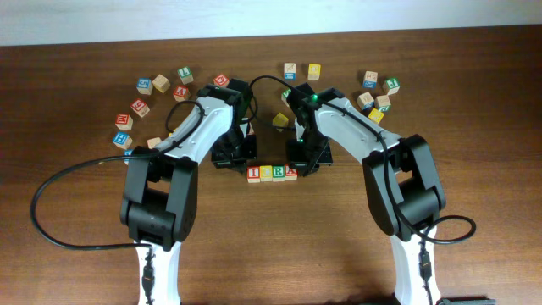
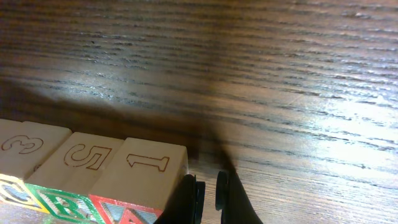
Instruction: Spell out ICRA
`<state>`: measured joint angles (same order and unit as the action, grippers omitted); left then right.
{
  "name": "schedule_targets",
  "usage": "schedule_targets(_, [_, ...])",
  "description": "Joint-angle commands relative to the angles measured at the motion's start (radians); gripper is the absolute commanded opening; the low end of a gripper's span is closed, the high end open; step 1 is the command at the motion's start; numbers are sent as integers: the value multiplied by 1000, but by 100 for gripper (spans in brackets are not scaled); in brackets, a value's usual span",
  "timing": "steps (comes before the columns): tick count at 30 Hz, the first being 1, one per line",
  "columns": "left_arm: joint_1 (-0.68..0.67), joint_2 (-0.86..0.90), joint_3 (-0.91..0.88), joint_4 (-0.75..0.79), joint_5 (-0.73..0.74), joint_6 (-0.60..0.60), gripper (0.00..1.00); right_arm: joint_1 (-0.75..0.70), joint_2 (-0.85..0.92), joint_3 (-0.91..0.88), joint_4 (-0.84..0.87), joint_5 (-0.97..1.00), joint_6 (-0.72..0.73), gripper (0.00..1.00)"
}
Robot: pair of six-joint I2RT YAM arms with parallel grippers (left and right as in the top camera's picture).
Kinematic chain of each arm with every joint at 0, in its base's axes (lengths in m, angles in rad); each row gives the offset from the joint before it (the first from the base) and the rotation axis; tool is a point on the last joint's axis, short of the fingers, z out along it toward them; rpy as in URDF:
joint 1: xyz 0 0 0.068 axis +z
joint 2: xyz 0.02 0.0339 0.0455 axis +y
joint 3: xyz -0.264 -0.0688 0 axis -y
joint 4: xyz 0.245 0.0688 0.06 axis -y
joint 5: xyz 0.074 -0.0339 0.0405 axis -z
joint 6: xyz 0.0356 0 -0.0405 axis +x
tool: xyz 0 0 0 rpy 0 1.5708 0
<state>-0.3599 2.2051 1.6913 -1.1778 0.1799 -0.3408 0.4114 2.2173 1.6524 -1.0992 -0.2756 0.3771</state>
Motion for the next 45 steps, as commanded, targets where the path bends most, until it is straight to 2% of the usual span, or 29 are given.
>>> schedule_targets(1, [-11, 24, -9, -1, 15, -11, 0, 3, -4, -5, 5, -31, -7, 4])
schedule_targets(6, [-10, 24, -9, 14, 6, -10, 0, 7, -4, -5, 6, -28, -6, 4])
schedule_targets(9, [-8, 24, -8, 14, -51, -10, 0, 7, -4, -5, 3, -28, -6, 4])
schedule_targets(17, [24, 24, 9, -5, -47, -10, 0, -14, -5, 13, -16, -27, -6, 4])
schedule_targets(24, [153, 24, 157, -129, -76, -10, 0, -65, -87, 110, -197, -24, -15, 4])
schedule_targets(29, [253, 24, 157, -126, -76, -10, 0, 14, -141, 107, -258, 11, -14, 4])
schedule_targets(34, [299, 24, 157, -121, -76, -10, 0, 164, -141, 49, -189, 129, 180, 4])
schedule_targets(39, [316, 24, 157, -105, -76, -10, 0, 254, -141, -25, -53, 201, 302, 4])
schedule_targets(45, [353, 24, 157, -103, -76, -10, 0, 256, -135, -148, 101, 202, 305, 4])
